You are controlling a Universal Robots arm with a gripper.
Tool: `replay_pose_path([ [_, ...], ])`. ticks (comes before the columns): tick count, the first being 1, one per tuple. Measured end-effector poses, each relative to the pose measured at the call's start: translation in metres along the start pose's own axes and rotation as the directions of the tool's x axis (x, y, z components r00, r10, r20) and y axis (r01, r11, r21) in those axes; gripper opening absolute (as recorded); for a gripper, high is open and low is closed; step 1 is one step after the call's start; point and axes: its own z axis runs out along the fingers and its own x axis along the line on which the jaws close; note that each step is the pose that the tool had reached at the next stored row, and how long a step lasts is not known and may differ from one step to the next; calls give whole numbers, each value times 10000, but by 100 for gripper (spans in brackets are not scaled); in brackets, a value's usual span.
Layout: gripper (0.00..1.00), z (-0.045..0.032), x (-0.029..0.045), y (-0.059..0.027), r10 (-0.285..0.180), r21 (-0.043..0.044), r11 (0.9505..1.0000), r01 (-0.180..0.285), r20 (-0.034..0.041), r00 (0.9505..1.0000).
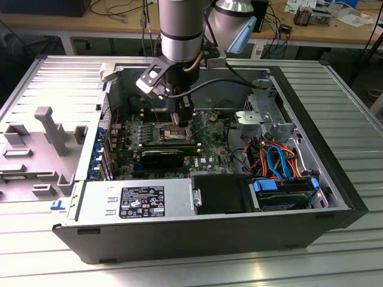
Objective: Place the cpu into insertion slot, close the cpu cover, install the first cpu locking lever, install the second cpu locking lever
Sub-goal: 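Place the cpu into insertion slot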
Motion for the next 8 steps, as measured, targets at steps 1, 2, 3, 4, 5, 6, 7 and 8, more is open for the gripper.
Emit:
replay_pose_path([
  [1,54,1,0,0,57,-1,10000,-57,3,10000],
  [2,54,3,0,0,126,-3,9999,-126,6,9999],
  [3,54,4,0,0,182,-4,9998,-182,7,9998],
  [4,54,6,0,0,274,-6,9996,-274,10,9996],
  [5,54,9,0,0,406,-8,9992,-406,16,9992],
  [6,54,12,0,0,553,-11,9985,-552,21,9985],
  [7,54,15,0,-1,670,-13,9978,-670,26,9978],
  [8,54,16,0,-1,743,-14,9972,-743,30,9972],
])
